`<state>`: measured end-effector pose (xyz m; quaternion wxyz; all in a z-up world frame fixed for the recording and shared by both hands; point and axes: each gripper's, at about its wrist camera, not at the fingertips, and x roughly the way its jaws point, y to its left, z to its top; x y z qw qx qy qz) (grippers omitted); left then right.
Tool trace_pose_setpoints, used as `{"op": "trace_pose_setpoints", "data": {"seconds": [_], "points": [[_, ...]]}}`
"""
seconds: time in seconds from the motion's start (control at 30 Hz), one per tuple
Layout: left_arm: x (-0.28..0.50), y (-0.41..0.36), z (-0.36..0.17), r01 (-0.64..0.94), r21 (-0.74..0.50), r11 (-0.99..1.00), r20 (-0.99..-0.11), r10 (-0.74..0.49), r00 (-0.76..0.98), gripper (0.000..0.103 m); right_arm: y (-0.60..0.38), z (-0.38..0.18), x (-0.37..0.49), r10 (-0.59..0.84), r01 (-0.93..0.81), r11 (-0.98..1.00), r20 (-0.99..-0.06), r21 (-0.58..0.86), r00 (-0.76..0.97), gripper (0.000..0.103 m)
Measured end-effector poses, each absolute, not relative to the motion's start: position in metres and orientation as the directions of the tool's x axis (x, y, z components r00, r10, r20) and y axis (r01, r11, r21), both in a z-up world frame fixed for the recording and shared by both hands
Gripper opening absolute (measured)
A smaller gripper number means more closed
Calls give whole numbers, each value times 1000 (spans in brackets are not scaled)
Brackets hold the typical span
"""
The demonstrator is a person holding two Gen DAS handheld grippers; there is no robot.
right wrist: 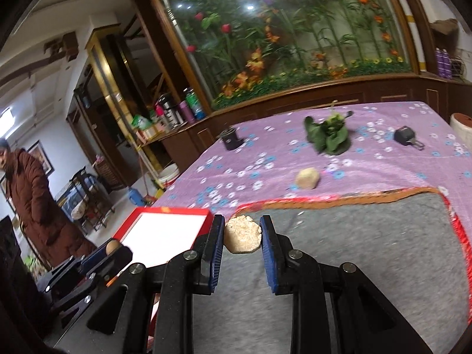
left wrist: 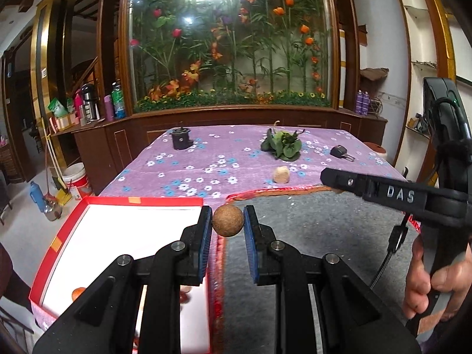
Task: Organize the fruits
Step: 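Carry the ball and the pastry into the white tray and release both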
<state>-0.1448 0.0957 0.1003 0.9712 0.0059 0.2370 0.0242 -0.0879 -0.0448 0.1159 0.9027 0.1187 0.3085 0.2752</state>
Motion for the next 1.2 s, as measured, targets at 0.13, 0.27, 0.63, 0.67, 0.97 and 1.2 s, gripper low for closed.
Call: {"op": "trace_pose_setpoints", "data": {"seconds": [0.13, 0.27, 0.63, 0.67, 0.97, 1.2], "points": [[-148, 110, 96, -65, 12, 998, -462, 63, 885, 19, -18, 115, -97, 589, -463, 808, -502, 364, 633, 25], [-151, 124, 92, -85, -3, 996, -467, 73, 881, 19, 4, 114, -104, 602, -494, 797, -513, 348, 612, 25], [-156, 151, 84, -128, -23, 992, -471, 102, 876, 19, 46, 114, -119, 630, -551, 769, -525, 324, 572, 25], [-156, 153, 84, -130, -25, 991, -472, 103, 876, 19, 49, 114, -120, 632, -555, 767, -527, 322, 568, 25], [-158, 166, 79, -148, -38, 988, -481, 112, 869, 19, 73, 109, -128, 647, -589, 747, -543, 309, 536, 25], [-160, 175, 75, -161, -45, 986, -487, 119, 865, 19, 89, 105, -134, 652, -606, 737, -554, 300, 518, 25]]}}
